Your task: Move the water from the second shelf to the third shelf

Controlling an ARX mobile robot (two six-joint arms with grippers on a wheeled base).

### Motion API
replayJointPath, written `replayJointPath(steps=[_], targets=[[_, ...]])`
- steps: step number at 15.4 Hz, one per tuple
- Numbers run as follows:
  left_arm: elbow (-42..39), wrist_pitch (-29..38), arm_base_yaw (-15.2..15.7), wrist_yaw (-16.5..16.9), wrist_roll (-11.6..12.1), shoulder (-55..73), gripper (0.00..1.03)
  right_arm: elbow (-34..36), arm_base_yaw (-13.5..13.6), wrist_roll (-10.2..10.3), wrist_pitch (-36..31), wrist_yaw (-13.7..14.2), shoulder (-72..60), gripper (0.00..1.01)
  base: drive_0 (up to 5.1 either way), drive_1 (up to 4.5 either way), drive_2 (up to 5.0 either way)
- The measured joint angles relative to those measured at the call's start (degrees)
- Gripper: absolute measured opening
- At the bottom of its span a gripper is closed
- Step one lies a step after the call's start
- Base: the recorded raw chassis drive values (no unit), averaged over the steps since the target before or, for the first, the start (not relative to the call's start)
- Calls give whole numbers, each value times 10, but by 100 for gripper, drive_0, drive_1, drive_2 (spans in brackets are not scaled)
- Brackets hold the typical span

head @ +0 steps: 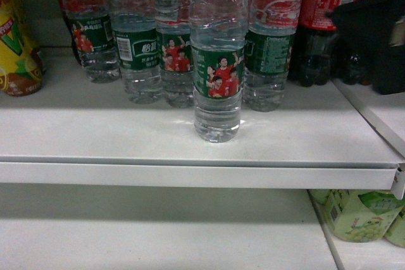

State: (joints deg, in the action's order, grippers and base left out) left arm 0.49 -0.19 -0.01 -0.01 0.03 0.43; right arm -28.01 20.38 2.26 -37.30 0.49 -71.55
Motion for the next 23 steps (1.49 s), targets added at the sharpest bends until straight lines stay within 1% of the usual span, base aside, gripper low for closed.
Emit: replayJointPath(steps=[1, 3, 8, 10, 11, 12, 13, 14, 15, 18, 21, 23], targets=[[0, 0, 0, 0, 0, 0, 98, -21, 27, -2, -6, -9, -32, 98, 0, 0, 0], [0, 0, 0, 0, 0, 0, 98, -42, 55, -4, -27, -26, -70, 98, 0, 0, 0], [0, 0, 0, 0, 0, 0, 98, -46, 61, -4, -32, -34, -89, 98, 0, 0, 0], [0, 0, 0, 0, 0, 0, 98, -47, 64, -4, -34, -42, -101, 98, 0, 0, 0], [0, 0, 0, 0, 0, 0, 98, -53, 72, -4, -34, -44, -121, 98, 0, 0, 0], [0, 0, 0, 0, 0, 0, 98, -79, 80, -1, -29, -43, -155, 98, 0, 0, 0], [0, 0, 0, 0, 0, 0, 98, -127, 90, 36, -12, -5, -219, 98, 0, 0, 0], [0, 0, 0, 0, 0, 0, 98, -155, 90, 57, -7, 10, -258, 98, 0, 0, 0], [0, 0, 0, 0, 0, 0, 98, -167, 92, 65, -4, 12, -269, 98, 0, 0, 0], [0, 0, 0, 0, 0, 0, 98, -191, 100, 69, 0, 18, -294, 98, 0, 0, 0], [0, 0, 0, 0, 0, 0, 98, -210, 104, 73, -5, 37, -317, 98, 0, 0, 0], [0, 0, 0, 0, 0, 0, 98, -223, 104, 76, -13, 42, -319, 98, 0, 0, 0]])
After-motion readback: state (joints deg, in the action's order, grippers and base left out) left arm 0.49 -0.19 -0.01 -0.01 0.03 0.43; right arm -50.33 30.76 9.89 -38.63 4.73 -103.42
